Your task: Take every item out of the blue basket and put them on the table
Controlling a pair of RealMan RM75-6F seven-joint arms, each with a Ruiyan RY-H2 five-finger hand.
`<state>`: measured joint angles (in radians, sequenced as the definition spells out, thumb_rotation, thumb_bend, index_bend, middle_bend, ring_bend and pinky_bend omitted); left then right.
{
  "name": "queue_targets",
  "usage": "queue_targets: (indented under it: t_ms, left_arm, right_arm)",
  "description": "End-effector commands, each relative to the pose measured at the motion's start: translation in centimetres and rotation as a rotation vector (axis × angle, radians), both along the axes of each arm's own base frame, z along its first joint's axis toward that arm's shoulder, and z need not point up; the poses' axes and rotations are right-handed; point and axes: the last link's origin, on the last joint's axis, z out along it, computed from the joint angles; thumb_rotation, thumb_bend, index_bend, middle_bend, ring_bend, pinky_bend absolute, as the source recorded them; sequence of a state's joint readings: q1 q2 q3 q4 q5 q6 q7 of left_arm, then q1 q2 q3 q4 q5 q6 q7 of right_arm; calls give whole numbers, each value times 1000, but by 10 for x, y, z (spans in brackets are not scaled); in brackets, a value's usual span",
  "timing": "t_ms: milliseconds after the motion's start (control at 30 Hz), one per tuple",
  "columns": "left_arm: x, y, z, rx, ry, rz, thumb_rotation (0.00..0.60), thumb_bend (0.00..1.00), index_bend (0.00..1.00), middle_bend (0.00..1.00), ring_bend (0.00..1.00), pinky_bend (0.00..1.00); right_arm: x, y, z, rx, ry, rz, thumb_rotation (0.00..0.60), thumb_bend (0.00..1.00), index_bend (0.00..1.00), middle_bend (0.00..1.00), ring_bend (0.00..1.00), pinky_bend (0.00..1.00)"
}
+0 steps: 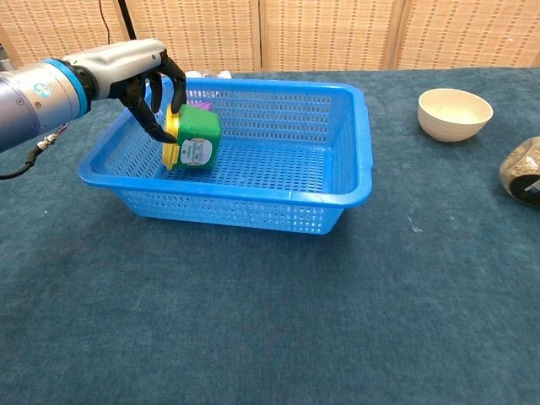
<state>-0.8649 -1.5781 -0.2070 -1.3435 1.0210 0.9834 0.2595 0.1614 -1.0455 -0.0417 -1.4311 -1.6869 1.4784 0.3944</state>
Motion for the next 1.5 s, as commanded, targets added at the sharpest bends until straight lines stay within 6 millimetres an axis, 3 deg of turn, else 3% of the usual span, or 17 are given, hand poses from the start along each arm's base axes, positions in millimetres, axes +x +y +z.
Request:
queue_targets:
  t_ms: [33, 300, 533, 633, 833, 1033, 1133, 1200, 1267, 1333, 1500]
  left_arm:
    - [0, 0, 4, 12, 1, -2, 600, 337, 659, 544, 556, 620]
    - [4, -3, 23, 33, -65, -12, 600, 358, 664, 546, 560, 622]
    - [15, -12, 76, 120, -148, -79, 600, 358, 664, 546, 560, 622]
    - [10, -17, 102, 160, -150, -85, 600, 358, 663, 547, 559, 622]
    - [-33, -14, 134, 218, -105, 15, 600, 358, 664, 546, 559, 622]
    - [-97, -1, 138, 230, -31, 160, 600, 356, 650, 546, 536, 622]
    - [-124, 7, 129, 226, 26, 224, 600, 331, 542, 448, 404, 581]
    - [-134, 10, 119, 195, 33, 257, 600, 243, 289, 222, 196, 437]
    - [-141, 13, 107, 124, 9, 287, 600, 83, 26, 15, 14, 163]
    - [-140, 11, 99, 36, -45, 298, 600, 12, 0, 0, 0, 30]
    - [-118, 3, 103, 8, -151, 144, 600, 0, 0, 0, 0, 7]
  right_arm:
    - [0, 0, 1, 0, -2, 2, 600, 0, 0, 13, 0, 50]
    - [0, 0, 2, -5, -3, 2, 600, 0, 0, 13, 0, 50]
    - [2, 2, 2, -6, -7, 9, 600, 0, 0, 13, 0, 50]
    - [3, 4, 4, -8, -12, 14, 600, 0, 0, 13, 0, 50]
    - [6, 7, 4, -4, -19, 29, 600, 0, 0, 13, 0, 50]
    - [8, 9, 3, 5, -17, 32, 600, 0, 0, 13, 0, 50]
    - [8, 7, 3, 3, -18, 32, 600, 0, 0, 13, 0, 51]
    - [7, 6, 4, -2, -17, 28, 600, 0, 0, 13, 0, 51]
    - [7, 6, 3, 0, -14, 25, 600, 0, 0, 13, 0, 51]
    - [7, 6, 1, 5, -11, 23, 600, 0, 0, 13, 0, 51]
    - [7, 6, 0, 10, -8, 23, 600, 0, 0, 13, 0, 51]
